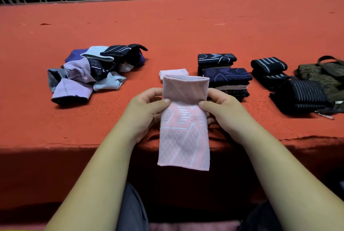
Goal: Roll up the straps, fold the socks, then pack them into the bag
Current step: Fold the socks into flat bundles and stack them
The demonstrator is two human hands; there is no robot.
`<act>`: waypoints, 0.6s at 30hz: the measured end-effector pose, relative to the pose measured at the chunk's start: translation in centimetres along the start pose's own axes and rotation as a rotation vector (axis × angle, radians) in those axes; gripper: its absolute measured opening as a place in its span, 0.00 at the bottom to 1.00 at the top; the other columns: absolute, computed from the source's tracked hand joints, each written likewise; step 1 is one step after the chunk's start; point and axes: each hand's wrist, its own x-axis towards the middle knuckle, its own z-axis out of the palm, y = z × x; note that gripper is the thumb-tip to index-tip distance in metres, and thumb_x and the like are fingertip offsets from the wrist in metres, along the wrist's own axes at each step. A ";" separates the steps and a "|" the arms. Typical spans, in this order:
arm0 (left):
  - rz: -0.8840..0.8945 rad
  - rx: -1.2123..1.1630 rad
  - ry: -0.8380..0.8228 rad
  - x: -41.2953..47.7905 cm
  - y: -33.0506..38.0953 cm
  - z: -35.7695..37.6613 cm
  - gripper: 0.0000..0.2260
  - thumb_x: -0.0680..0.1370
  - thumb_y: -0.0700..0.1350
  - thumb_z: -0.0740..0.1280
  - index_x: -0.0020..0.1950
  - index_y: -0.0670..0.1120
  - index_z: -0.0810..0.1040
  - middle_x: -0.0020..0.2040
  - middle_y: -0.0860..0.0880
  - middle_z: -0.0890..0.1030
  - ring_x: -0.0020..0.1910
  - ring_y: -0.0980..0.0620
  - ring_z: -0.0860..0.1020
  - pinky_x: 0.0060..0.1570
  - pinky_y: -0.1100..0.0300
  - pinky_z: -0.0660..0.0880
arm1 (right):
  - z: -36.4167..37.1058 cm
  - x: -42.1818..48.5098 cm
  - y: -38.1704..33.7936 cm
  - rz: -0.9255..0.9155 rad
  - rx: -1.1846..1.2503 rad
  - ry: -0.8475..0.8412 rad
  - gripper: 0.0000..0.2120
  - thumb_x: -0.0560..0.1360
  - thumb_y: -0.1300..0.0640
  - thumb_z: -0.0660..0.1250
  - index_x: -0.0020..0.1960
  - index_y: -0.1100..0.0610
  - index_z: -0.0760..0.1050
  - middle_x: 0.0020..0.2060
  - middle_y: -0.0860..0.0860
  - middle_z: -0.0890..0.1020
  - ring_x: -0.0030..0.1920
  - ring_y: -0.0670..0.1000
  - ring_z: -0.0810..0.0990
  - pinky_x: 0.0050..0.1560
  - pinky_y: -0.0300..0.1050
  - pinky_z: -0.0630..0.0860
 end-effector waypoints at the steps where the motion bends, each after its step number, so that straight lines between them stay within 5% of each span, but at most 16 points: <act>1: -0.014 -0.012 -0.004 0.0 0.0 0.0 0.09 0.82 0.35 0.69 0.59 0.43 0.85 0.52 0.40 0.85 0.50 0.44 0.84 0.59 0.44 0.79 | 0.1 -0.1 -0.1 -0.003 0.020 -0.009 0.14 0.82 0.67 0.64 0.60 0.55 0.84 0.40 0.54 0.84 0.38 0.50 0.78 0.39 0.47 0.77; 4: -0.052 -0.073 -0.016 0.2 0.2 0.0 0.10 0.81 0.33 0.68 0.59 0.42 0.84 0.46 0.42 0.84 0.45 0.46 0.82 0.56 0.47 0.81 | 0.1 -0.3 -0.4 -0.018 0.026 -0.024 0.17 0.81 0.68 0.63 0.59 0.53 0.85 0.53 0.59 0.88 0.48 0.53 0.81 0.51 0.49 0.77; 6: -0.085 -0.110 -0.017 0.2 0.4 0.0 0.10 0.80 0.32 0.68 0.56 0.43 0.83 0.44 0.43 0.85 0.41 0.49 0.83 0.48 0.55 0.83 | 0.0 -0.6 -0.7 0.003 -0.014 0.010 0.16 0.80 0.69 0.61 0.53 0.56 0.86 0.46 0.57 0.86 0.42 0.52 0.78 0.42 0.38 0.76; 9: -0.108 -0.127 -0.037 0.1 0.6 -0.2 0.10 0.80 0.31 0.67 0.52 0.44 0.83 0.42 0.42 0.84 0.38 0.51 0.83 0.44 0.58 0.83 | -0.1 -0.8 -0.9 0.049 -0.062 0.048 0.18 0.79 0.71 0.57 0.48 0.59 0.85 0.37 0.59 0.76 0.36 0.53 0.68 0.29 0.37 0.67; 14: -0.104 -0.114 -0.016 0.0 0.7 -0.1 0.12 0.82 0.34 0.60 0.49 0.44 0.82 0.44 0.43 0.84 0.43 0.47 0.83 0.44 0.57 0.83 | -0.2 -0.8 -0.7 0.018 -0.029 0.022 0.15 0.78 0.68 0.58 0.45 0.62 0.84 0.35 0.57 0.78 0.35 0.52 0.73 0.32 0.39 0.71; 18: -0.075 -0.034 -0.018 -0.2 0.7 0.4 0.02 0.82 0.41 0.70 0.54 0.46 0.80 0.41 0.47 0.81 0.37 0.50 0.80 0.37 0.59 0.79 | -0.2 -1.1 -0.8 -0.085 -0.192 -0.029 0.11 0.81 0.62 0.65 0.44 0.61 0.84 0.41 0.55 0.84 0.41 0.47 0.77 0.43 0.36 0.73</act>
